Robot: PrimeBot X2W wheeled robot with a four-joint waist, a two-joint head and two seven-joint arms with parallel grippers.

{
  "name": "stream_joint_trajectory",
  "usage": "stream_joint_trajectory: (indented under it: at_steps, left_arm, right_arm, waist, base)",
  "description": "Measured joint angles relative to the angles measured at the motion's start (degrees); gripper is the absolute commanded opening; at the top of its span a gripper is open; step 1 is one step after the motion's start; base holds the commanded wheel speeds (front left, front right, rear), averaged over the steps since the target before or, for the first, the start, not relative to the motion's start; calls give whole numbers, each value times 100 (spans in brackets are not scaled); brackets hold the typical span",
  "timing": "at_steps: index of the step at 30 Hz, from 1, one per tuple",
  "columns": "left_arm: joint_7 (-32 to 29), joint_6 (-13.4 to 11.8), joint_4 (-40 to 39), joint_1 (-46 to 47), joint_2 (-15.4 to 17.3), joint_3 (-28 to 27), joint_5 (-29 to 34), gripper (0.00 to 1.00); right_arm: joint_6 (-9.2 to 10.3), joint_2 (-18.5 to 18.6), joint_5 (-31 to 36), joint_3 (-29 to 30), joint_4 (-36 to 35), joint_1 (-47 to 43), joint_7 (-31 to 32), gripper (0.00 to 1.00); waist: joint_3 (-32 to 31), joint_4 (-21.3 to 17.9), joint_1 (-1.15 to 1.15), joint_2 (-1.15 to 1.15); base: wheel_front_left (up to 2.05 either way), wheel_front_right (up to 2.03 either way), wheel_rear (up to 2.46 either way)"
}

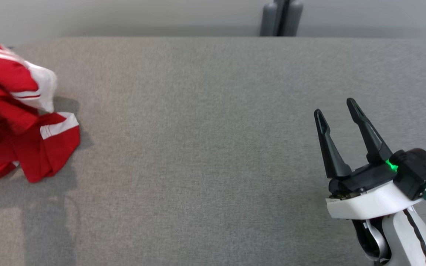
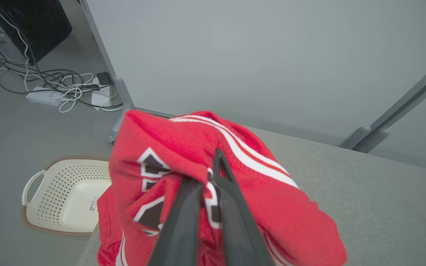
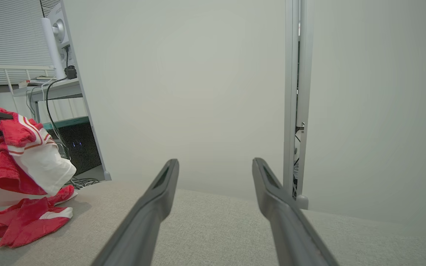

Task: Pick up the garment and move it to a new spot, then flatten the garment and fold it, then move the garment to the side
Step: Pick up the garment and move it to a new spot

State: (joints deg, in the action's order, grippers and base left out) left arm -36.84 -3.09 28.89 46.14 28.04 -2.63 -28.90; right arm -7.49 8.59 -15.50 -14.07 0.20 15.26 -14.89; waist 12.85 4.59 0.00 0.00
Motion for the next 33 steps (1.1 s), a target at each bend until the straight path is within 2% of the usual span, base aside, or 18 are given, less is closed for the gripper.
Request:
stream_joint_trajectory:
  at_steps: [9,15,18,22,25,33]
  left_arm:
    - [-333,252,-1373,-247,-366,483,-111,0]
    - [-443,245,-2286,-730,-727,776,-204,0]
    - [-394,189,-2681,-1070,-1038,960,-255,0]
    - [-67,58,-2848,-1503,-1343,1146,-199,0]
    - [291,2,-2796,-1812,-1717,1234,-282,0]
    - [1469,70,-2135,-2227,-2239,1768,60,0]
  right_arm:
    - [0,-110,-36,93,-29,-300,-3,100]
    - [0,-163,-265,48,-96,-425,-9,100]
    - [0,-116,-315,40,-132,-420,-10,100]
    - [0,-85,-364,27,-160,-420,-10,100]
    - [0,-103,-456,14,-162,-426,-9,100]
    - [0,-76,-545,-70,-188,-415,-10,100]
  waist:
    - [-561,-365,0,0]
    - [-807,-709,0,0]
    - [-894,-916,0,0]
    - [-974,-1184,0,0]
    - [-990,-1379,0,0]
    - [-900,-1762,0,0]
  base:
    - [0,0,0]
    - [0,0,0]
    - [0,0,0]
    - [0,0,0]
    - [0,0,0]
    - [0,0,0]
